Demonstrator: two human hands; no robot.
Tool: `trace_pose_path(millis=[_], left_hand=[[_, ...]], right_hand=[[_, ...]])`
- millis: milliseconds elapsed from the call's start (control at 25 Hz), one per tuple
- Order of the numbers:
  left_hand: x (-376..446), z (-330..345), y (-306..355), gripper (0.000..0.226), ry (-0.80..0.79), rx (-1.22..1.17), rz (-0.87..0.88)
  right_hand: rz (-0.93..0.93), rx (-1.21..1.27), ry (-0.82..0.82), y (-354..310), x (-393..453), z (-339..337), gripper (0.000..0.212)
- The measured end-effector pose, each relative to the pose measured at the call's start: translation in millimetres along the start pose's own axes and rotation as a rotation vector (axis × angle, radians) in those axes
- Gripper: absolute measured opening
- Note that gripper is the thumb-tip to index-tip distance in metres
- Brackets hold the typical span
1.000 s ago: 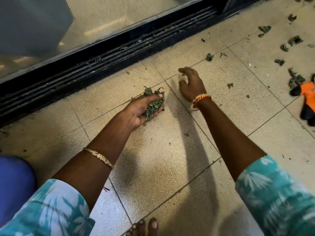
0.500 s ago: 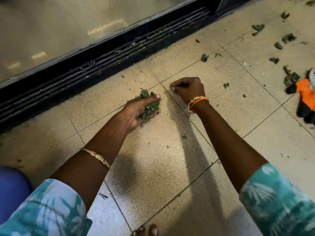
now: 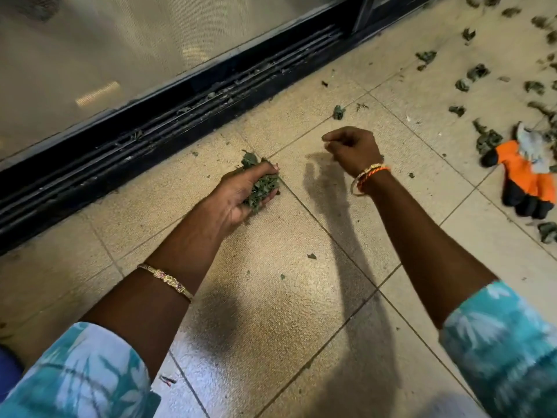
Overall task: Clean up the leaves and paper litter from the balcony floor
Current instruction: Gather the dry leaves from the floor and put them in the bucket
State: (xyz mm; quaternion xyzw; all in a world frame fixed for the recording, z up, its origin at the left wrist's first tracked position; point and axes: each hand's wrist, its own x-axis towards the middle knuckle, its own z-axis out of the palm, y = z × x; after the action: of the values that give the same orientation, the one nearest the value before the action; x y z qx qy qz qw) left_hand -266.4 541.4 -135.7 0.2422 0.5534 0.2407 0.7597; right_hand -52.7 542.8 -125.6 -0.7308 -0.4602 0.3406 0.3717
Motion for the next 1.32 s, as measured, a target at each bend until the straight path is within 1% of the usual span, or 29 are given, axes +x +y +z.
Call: trace_pose_path(millis=[80,120,200,240,320,400,440,480,560,640,680,760,800,880,920,960,1080,1120,1240,1320], left_hand=[[2.5,-14.8,4.0,0.016,0.026,-0.024,0.002],[3.3,-22.6,4.8,0.016,0.028,-0.043,0.001],[4.5,-34.9,3.9,0.018,0.023,-0.043,-0.005],[5.3,-38.8,2.9,0.017,0.018,-0.032,-0.011],[7.0,-42.2,1.2,0.020,-0.018,-0.016,-0.025],[7.9,-39.6,-0.6,0.029,-0.045,-0.019,-0.038],[8.0,-38.1,-0.8,0.029,-0.025,-0.036,-0.039],[7.7,-37.4,-0.4,0.026,0.007,-0.060,-0.035],[5.9,-41.4,0.8,0.022,0.063,-0.076,-0.018],[1.9,-50.4,3.8,0.030,0.092,-0.042,-0.008],[-0.8,-54.6,4.9,0.036,0.103,-0.018,-0.010],[-5.5,-60.7,5.5,0.049,0.147,0.008,-0.012],[-7.4,-62.2,4.8,0.056,0.174,0.007,-0.010],[-10.6,-63.8,1.4,0.063,0.215,-0.003,-0.006],[-11.6,-63.9,-1.4,0.062,0.222,-0.007,-0.009],[-12.0,-63.4,-4.2,0.059,0.222,-0.010,-0.015],[-11.2,-61.9,-11.4,0.051,0.228,-0.003,-0.035],[-10.7,-61.4,-12.9,0.048,0.225,0.000,-0.040],[-8.6,-56.8,-14.6,0.031,0.212,0.010,-0.043],[-7.4,-47.3,-13.3,0.024,0.198,0.005,-0.047]], right_hand=[[-0.034,-0.236,0.055,8.7,36.9,-12.1,0.029],[-0.048,-0.343,0.028,11.3,53.8,-13.0,0.038],[-0.066,-0.479,-0.064,16.0,80.9,-5.2,0.055],[-0.081,-0.538,-0.093,19.0,89.6,0.9,0.059],[-0.154,-0.665,-0.086,30.0,94.5,14.7,0.052],[-0.263,-0.747,0.025,40.2,87.1,25.9,0.041],[-0.301,-0.765,0.091,42.8,82.3,28.9,0.037],[-0.308,-0.773,0.135,44.3,78.3,29.5,0.035],[-0.288,-0.724,0.167,43.2,69.1,28.8,0.031],[-0.299,-0.601,0.151,34.7,47.7,32.8,0.030],[-0.341,-0.526,0.136,28.5,29.7,38.7,0.028],[-0.456,-0.396,0.087,19.6,-10.1,57.9,0.021],[-0.491,-0.377,0.033,18.3,-27.8,70.3,0.019],[-0.483,-0.421,-0.118,18.2,-52.1,93.8,0.030],[-0.471,-0.462,-0.168,19.6,-58.9,103.7,0.034],[-0.482,-0.486,-0.173,19.6,-63.8,111.2,0.033],[-0.591,-0.463,-0.081,19.0,-70.1,124.7,0.010],[-0.612,-0.453,-0.060,19.1,-69.2,125.7,0.007],[-0.627,-0.497,-0.117,13.4,-65.7,127.8,0.009],[-0.589,-0.522,-0.126,7.2,-60.2,116.8,0.009]])
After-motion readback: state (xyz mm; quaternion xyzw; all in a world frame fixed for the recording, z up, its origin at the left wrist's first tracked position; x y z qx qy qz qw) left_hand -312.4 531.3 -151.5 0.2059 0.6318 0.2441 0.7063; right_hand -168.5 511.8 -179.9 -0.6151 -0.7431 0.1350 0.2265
